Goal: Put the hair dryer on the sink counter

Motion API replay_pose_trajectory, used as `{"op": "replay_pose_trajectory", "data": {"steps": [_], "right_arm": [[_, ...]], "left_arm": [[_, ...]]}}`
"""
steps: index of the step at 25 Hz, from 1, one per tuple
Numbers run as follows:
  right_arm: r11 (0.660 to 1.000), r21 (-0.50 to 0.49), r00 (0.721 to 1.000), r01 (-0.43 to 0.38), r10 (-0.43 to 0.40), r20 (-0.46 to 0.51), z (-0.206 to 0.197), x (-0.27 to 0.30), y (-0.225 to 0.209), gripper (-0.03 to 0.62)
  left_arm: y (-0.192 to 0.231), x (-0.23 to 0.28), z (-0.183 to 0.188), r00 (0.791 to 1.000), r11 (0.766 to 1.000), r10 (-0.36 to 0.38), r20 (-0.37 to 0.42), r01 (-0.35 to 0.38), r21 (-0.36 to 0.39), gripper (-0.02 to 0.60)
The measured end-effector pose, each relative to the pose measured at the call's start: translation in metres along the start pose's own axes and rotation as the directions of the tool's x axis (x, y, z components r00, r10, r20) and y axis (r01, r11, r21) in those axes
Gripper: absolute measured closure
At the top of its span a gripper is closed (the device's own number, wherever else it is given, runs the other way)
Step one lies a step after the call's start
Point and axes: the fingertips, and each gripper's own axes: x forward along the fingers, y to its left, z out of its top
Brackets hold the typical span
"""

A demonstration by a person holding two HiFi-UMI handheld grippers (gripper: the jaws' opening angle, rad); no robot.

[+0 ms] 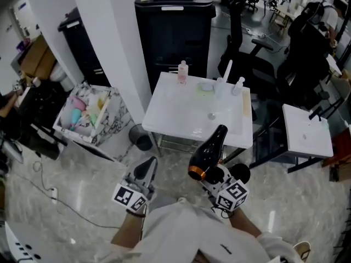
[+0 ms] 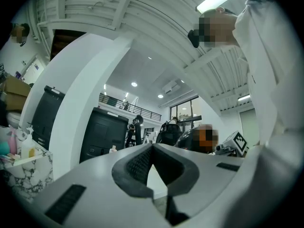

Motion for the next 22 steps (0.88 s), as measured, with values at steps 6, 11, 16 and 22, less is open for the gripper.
{"op": "replay_pose_trajectory", "data": {"steps": [6,11,16,22], "right_arm": [[1.000,0.003,1.000,0.005,-0.005,-0.029,0.002,0.017,-0.017,0.303],[1.000,-0.005,0.999,-0.001,0.001,-0.041,0.012,0.042,-0.032,0.303],[1.000,-0.007,0.999,0.004,-0.005,-0.054,0.020,0.082,-0.057,0.303],[1.000,-0.007,0.998,0.010,-0.011,-0.062,0.037,0.143,-0.099,0.303]], "left_arm": [[0.024,0.018,-0.004,1.000,1.000,0.006,-0.004,-0.007,-0.016,0.558],[0.046,0.053,-0.002,1.000,0.999,-0.021,0.009,0.021,-0.033,0.558],[0.083,0.092,-0.008,0.999,0.998,-0.047,0.003,0.048,-0.051,0.558],[0.144,0.144,-0.010,0.998,0.996,-0.066,0.005,0.067,-0.066,0.558]]}}
